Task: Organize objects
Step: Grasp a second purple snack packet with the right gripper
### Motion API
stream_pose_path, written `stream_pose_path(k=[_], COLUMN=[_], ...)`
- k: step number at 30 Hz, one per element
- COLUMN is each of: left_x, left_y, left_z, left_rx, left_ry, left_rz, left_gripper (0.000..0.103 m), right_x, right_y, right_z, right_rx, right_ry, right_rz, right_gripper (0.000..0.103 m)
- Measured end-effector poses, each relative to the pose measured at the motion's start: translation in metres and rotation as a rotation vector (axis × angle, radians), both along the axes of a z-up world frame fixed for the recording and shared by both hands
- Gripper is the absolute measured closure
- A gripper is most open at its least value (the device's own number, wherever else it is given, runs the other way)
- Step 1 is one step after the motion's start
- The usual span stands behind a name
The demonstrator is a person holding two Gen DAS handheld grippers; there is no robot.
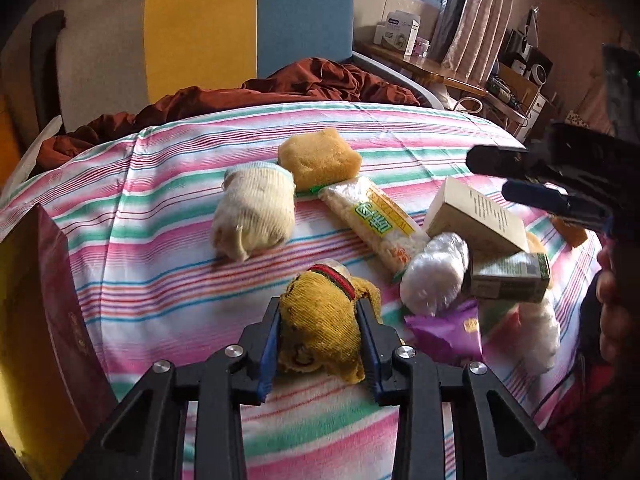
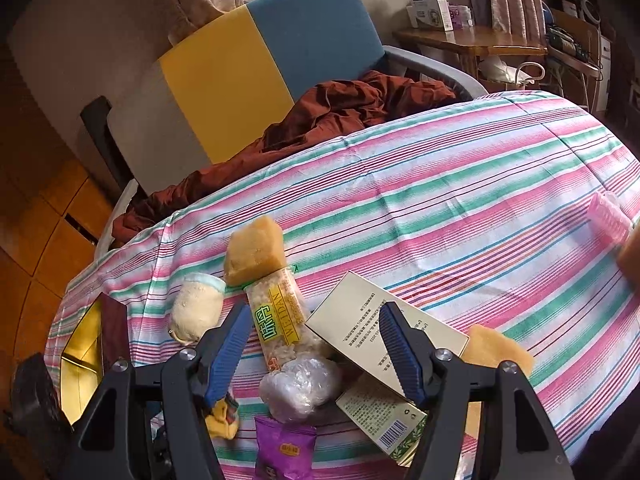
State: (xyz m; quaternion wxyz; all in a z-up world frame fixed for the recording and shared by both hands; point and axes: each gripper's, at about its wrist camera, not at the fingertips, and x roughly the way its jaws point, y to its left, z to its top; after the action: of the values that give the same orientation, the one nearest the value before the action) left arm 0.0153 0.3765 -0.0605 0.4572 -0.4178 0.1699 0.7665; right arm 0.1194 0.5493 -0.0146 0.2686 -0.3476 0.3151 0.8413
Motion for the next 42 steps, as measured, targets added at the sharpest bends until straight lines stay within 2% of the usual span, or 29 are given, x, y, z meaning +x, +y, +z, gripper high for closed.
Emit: stream_pose_path(k=[3,7,15,25,33,38,40,42], left_x=[0.017,0.030,0.019,0.011,0.013,0.012,0.012,0.010], left_y=[-0.018,-0.021,-0.015,-0.017,-0.021,-0.023,-0.023,-0.023], left_z=[-0.001,-0.005,-0.011,-0.016,-0.017,-0.020,-0.020,-0.021], left_rx=[-0.001,-0.023,-0.014,0.016,0.038,0.043,0.048,0.051], left_ry=[-0.007,0.057,0.045,0.006,0.008,0.015,0.009,-0.002], left_rz=[-0.011,-0.036,-0.038,-0.020,-0.015,-0.004,0.000,0.004], left_gripper=[0.067,0.067,0.067,0.062,0.060,0.055,0.055,0.054], right_x=[-0.004,-0.014,-0.016,0.001,-0.009,-0.011,-0.012,-0.014], right_y=[-0.006,-0.019,-0.048,-0.073,-0.074,-0.071,-0.072,-0.074], right_z=[0.001,-0.003,-0.015,-0.039,-0.055,-0.061,-0.060,-0.060], right_rx=[0.011,0.012,-0.067,-0.098,-0.093,-0.115,-0.097,-0.074], right_ry=[-0.005,-0.030,-0.095,-0.248,-0.312,-0.308,-0.320,-0.331], right_rz=[0.036,0.106,0.208,0.183,0.199,0.212,0.217,0.226], right_gripper=[0.036,0.036,0.036,0.036,0.050,0.059,0.064,0.065])
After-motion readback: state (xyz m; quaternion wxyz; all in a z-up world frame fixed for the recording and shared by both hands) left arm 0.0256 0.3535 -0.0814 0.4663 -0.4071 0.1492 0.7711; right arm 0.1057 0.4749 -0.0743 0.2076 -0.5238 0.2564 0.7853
